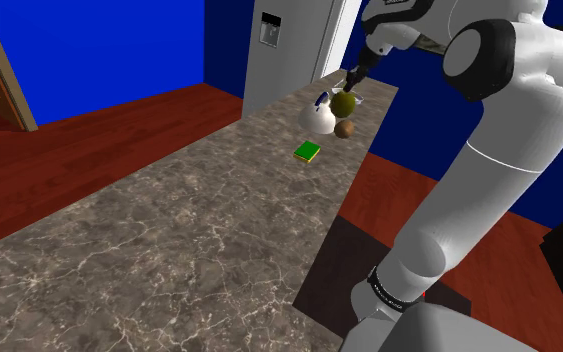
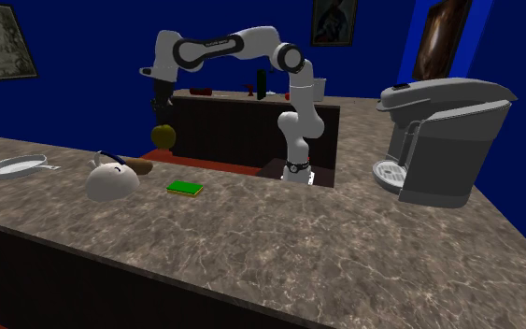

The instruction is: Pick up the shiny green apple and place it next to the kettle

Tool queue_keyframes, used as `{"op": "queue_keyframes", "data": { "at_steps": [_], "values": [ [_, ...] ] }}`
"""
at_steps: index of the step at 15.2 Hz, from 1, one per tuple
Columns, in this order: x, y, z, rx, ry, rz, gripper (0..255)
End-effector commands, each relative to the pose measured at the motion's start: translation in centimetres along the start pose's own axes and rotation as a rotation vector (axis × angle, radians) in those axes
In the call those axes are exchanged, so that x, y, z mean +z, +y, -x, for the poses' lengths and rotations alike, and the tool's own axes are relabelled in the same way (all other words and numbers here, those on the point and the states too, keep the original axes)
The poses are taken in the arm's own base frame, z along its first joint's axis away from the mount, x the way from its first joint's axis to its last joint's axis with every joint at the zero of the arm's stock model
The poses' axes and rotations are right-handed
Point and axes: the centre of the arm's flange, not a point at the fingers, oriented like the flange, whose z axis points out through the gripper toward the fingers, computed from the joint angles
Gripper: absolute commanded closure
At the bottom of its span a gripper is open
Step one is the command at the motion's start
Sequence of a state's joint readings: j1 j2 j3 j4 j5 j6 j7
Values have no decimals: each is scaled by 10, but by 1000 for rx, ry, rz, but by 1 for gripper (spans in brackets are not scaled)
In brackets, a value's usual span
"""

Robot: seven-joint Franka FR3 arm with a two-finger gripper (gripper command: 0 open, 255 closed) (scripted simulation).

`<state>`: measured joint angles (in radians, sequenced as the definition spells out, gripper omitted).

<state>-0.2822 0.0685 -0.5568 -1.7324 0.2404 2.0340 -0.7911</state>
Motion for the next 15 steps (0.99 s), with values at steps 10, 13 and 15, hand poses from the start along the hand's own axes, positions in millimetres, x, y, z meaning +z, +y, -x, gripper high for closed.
{"op": "queue_keyframes", "data": {
  "at_steps": [10,13,15],
  "values": [
    [54,-2,19,0,0,0,255],
    [69,-3,24,0,0,0,255],
    [79,-3,27,0,0,0,255]
  ]
}}
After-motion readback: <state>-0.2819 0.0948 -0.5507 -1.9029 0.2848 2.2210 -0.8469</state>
